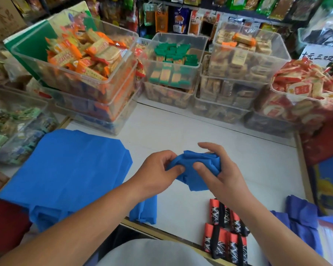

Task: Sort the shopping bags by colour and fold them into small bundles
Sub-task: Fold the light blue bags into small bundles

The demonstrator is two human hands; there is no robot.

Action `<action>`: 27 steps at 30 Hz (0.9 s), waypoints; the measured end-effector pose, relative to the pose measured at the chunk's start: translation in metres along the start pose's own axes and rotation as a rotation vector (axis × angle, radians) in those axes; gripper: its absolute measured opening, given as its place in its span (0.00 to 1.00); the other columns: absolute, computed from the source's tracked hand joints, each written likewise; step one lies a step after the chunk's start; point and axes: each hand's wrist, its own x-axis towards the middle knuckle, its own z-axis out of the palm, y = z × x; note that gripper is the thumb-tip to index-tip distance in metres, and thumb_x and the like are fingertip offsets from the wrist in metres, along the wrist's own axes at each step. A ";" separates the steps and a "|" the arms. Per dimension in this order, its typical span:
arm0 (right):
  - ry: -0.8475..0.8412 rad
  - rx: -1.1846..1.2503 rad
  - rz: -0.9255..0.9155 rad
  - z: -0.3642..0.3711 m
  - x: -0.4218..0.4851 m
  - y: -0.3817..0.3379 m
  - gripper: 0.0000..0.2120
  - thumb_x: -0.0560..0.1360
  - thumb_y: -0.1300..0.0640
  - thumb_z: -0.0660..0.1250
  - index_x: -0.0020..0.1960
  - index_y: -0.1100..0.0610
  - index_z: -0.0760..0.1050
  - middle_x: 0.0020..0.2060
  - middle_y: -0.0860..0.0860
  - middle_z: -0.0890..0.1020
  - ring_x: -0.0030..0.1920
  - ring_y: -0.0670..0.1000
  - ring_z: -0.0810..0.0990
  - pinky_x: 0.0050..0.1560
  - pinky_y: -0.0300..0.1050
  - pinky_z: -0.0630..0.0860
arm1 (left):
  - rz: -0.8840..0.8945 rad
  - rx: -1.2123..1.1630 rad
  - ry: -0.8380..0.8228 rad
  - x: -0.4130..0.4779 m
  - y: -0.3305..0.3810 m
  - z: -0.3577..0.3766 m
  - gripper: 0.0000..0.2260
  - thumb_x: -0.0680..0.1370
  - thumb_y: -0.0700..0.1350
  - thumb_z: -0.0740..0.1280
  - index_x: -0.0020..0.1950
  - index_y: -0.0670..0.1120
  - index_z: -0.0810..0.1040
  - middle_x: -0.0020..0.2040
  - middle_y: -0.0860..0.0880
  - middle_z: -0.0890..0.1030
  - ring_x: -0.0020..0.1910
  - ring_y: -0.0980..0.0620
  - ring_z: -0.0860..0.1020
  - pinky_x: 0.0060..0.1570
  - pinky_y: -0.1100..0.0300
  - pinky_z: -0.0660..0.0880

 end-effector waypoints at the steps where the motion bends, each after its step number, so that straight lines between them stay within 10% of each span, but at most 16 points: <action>1: 0.006 -0.020 -0.025 0.000 0.001 -0.002 0.13 0.78 0.51 0.71 0.58 0.38 0.73 0.48 0.36 0.81 0.46 0.46 0.82 0.40 0.39 0.80 | -0.008 0.010 -0.009 0.001 -0.001 -0.001 0.04 0.79 0.47 0.71 0.47 0.48 0.81 0.44 0.48 0.84 0.46 0.48 0.82 0.50 0.50 0.81; 10: -0.046 -0.150 -0.148 0.000 -0.005 0.009 0.06 0.78 0.56 0.71 0.52 0.48 0.75 0.44 0.43 0.80 0.43 0.50 0.80 0.38 0.38 0.76 | 0.014 -0.113 0.000 -0.009 0.006 -0.002 0.07 0.81 0.46 0.69 0.49 0.43 0.78 0.40 0.47 0.84 0.40 0.54 0.81 0.47 0.51 0.80; 15: -0.071 -0.288 -0.246 0.001 -0.001 0.011 0.06 0.78 0.51 0.69 0.51 0.45 0.72 0.46 0.39 0.75 0.44 0.48 0.77 0.38 0.38 0.74 | 0.168 0.309 0.189 -0.016 0.015 0.012 0.07 0.80 0.54 0.69 0.46 0.53 0.77 0.39 0.57 0.78 0.43 0.59 0.74 0.42 0.61 0.74; 27: -0.123 0.016 0.149 0.001 0.005 -0.003 0.25 0.73 0.58 0.75 0.57 0.42 0.63 0.51 0.48 0.79 0.43 0.51 0.82 0.42 0.49 0.81 | 0.149 0.075 0.098 -0.024 0.006 0.021 0.05 0.81 0.45 0.65 0.51 0.56 0.78 0.48 0.57 0.80 0.48 0.55 0.79 0.52 0.48 0.79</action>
